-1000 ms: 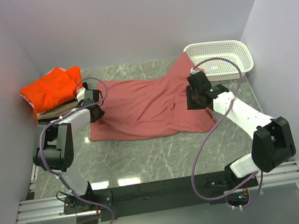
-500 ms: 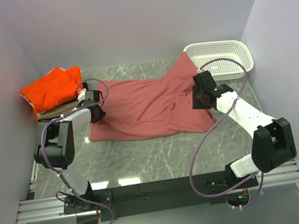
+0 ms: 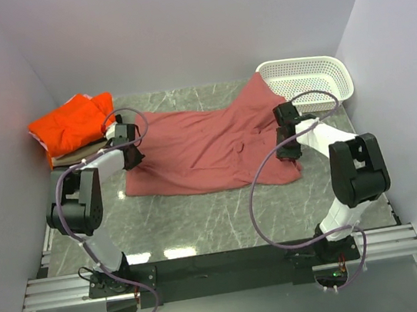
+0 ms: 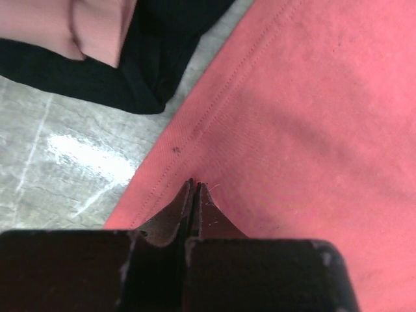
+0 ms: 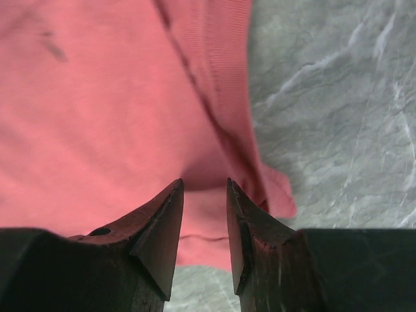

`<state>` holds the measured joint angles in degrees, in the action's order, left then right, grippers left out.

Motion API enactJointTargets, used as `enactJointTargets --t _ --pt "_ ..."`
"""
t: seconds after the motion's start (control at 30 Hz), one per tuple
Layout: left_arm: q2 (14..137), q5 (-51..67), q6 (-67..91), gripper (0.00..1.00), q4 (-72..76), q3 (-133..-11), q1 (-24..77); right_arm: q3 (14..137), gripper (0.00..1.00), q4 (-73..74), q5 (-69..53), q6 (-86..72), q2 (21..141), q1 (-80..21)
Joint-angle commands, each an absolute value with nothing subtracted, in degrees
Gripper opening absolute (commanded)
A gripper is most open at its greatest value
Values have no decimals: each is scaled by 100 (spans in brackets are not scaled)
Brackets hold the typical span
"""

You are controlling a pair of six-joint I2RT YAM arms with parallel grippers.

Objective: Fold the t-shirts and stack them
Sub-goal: Fold the tshirt

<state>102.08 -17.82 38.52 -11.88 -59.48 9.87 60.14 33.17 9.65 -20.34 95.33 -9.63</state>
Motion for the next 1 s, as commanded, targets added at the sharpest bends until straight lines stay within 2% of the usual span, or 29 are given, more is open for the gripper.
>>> enactJointTargets --t 0.0,0.6,0.7,0.77,0.8,0.83,0.97 --pt "9923 -1767 3709 0 -1265 -6091 923 5986 40 3094 1090 -2101 9545 -826" --pt "10028 -1731 3604 1 -1406 -6205 914 5959 40 3015 915 -1995 9984 -642" --pt "10028 -1749 3586 1 -1424 -6214 905 5959 33 3032 800 -1969 10019 -633" --pt "10055 -1784 3560 1 -1441 -6223 879 5959 21 3058 826 -1969 10028 -615" --pt "10063 -1810 3551 1 -1468 -6240 870 5968 7 3059 878 -1969 10002 -607" --pt "10081 -1871 3516 1 -1503 -6240 861 5976 0 3076 992 -1977 9985 -589" --pt "10064 -2083 3463 1 -1608 -6267 826 5994 0 3129 1370 -2074 9791 -475"
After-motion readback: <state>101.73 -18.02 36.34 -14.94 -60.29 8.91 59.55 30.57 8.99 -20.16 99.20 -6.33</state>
